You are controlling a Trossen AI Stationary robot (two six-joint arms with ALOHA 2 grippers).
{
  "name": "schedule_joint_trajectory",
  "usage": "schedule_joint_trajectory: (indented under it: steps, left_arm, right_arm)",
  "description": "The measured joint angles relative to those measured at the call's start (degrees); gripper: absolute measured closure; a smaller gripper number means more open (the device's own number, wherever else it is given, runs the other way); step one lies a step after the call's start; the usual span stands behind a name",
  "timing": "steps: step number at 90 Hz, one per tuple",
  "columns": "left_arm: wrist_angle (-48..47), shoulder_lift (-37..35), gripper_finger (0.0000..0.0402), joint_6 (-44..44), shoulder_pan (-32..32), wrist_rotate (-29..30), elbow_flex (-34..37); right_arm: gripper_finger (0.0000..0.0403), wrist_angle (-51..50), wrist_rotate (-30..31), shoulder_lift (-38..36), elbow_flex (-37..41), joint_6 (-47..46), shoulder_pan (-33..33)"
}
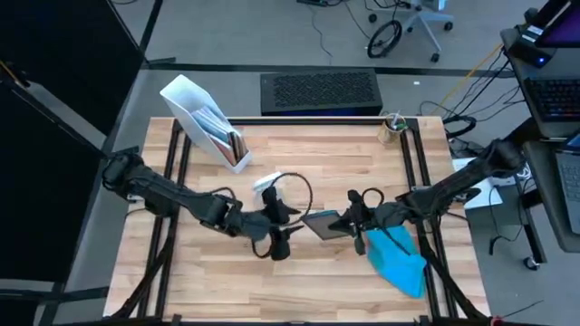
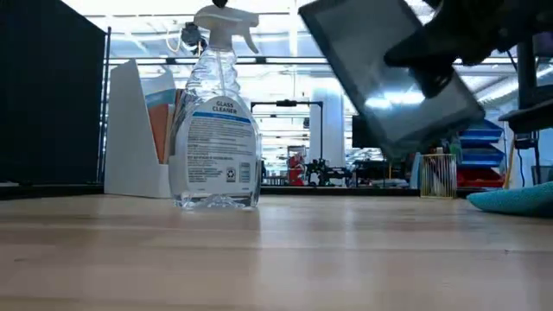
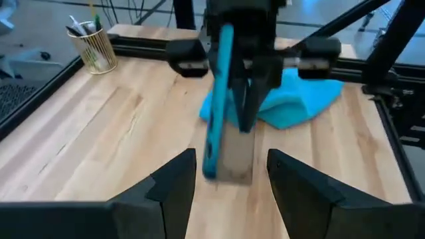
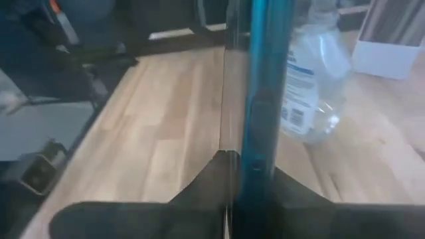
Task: Apply microfiber cloth
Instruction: Spray the back of the blue tablet with the spray bottle
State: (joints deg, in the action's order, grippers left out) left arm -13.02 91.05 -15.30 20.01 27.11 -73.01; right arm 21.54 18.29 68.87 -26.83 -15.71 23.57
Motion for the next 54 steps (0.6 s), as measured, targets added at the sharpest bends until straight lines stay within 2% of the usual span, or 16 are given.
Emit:
schedule_joint_trajectory:
  steps: [15, 26, 32, 40, 54]
  left_arm:
    - [0.0, 0.6, 0.0226, 2.4, -4.0, -2.5, 0.0]
    - [2.3, 1.3, 0.0226, 2.7, -6.0, -10.0, 0.0]
    - [1.0, 1.4, 0.0226, 3.4, -5.9, -11.4, 0.0]
    - [0.7, 1.0, 0.0226, 3.7, -5.2, -8.6, 0.0]
    - [2.1, -3.9, 0.0226, 4.8, -2.9, -1.7, -0.1]
  right_arm:
    - [0.039, 0.3, -0.3, 3.3, -1.6, 1.6, 0.0]
    - [0.039, -1.0, -0.5, 4.0, -3.1, 2.7, -0.4]
    - [0.039, -3.6, -0.6, 4.0, -3.8, 3.7, -0.7]
    - [0.039, -10.5, -0.5, 2.2, -5.6, 4.0, -0.7]
    - [0.039, -25.5, 0.3, -3.2, -10.1, 3.2, -0.1]
